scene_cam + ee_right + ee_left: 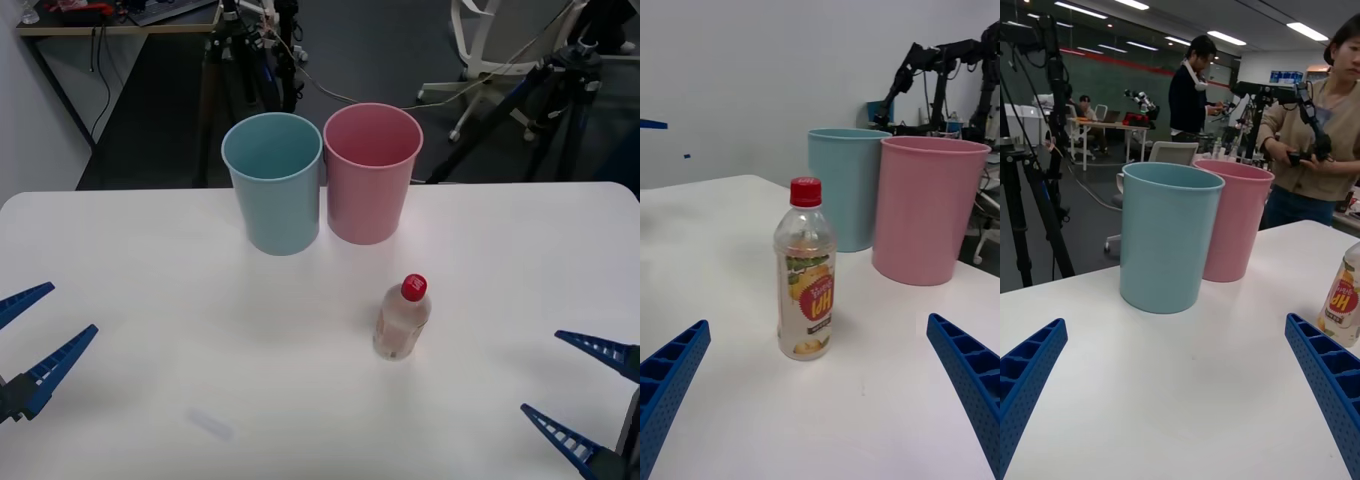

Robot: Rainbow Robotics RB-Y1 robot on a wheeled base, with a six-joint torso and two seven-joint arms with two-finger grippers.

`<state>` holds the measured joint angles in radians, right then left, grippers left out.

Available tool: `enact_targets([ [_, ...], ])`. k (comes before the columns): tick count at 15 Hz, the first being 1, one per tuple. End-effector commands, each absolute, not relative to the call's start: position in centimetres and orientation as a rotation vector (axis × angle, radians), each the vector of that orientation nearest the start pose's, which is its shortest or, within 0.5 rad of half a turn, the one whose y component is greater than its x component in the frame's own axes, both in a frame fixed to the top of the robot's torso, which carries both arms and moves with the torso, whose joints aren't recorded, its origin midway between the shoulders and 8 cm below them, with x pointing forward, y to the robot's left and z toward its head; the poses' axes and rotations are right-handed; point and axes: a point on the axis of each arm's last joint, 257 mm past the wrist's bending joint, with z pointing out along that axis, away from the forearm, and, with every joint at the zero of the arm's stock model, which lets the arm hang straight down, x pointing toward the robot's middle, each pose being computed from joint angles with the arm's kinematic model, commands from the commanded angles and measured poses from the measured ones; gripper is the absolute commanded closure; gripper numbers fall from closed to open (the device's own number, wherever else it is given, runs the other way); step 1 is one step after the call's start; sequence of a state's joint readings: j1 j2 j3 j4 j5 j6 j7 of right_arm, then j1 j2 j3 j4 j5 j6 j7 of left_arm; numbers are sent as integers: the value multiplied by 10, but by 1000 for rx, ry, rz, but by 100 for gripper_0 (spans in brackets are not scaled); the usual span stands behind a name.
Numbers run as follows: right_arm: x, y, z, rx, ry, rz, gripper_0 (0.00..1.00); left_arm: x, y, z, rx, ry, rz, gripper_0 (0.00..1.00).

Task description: Grasp the object on the table and drop it into the matching bin: aluminum can to the light blue bin, PET bottle to the pink bin.

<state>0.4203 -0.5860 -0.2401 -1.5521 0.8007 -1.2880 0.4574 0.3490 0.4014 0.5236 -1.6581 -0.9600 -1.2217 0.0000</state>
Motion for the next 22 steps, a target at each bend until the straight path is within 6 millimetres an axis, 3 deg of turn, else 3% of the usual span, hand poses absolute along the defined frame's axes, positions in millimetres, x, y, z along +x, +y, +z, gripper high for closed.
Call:
enact_targets([
  [1, 300, -259, -239, -849, 1394, 605, 0, 342, 330, -169, 465, 1441, -567, 0],
  [12, 340, -208, -273, -888, 1372, 647, 0, 342, 330, -169, 465, 1441, -567, 0],
  [17, 358, -174, -289, -906, 1354, 711, 0, 342, 330, -169, 465, 1441, -567, 0],
  [22, 383, -158, -290, -886, 1346, 703, 0, 342, 330, -169, 465, 1441, -567, 0],
])
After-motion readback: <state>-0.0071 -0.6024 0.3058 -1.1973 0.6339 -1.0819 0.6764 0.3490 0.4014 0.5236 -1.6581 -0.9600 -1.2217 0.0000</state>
